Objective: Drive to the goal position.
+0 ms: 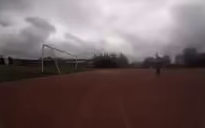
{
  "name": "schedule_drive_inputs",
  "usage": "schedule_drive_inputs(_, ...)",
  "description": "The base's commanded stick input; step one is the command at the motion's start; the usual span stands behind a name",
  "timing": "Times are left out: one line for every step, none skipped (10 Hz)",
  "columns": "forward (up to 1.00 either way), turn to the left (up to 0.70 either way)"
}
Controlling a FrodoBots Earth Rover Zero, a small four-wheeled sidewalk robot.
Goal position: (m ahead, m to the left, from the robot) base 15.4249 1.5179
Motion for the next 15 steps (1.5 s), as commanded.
schedule_drive_inputs(0.7,0.0)
schedule_drive_inputs(0.7,0.0)
schedule_drive_inputs(0.7,0.0)
schedule_drive_inputs(0.7,0.0)
schedule_drive_inputs(0.7,0.0)
schedule_drive_inputs(0.7,0.0)
schedule_drive_inputs(0.7,0.0)
schedule_drive_inputs(0.7,0.0)
schedule_drive_inputs(0.7,0.0)
schedule_drive_inputs(0.7,0.0)
schedule_drive_inputs(0.7,0.0)
schedule_drive_inputs(0.7,0.0)
schedule_drive_inputs(0.7,0.0)
schedule_drive_inputs(0.7,0.0)
schedule_drive_inputs(0.7,0.0)
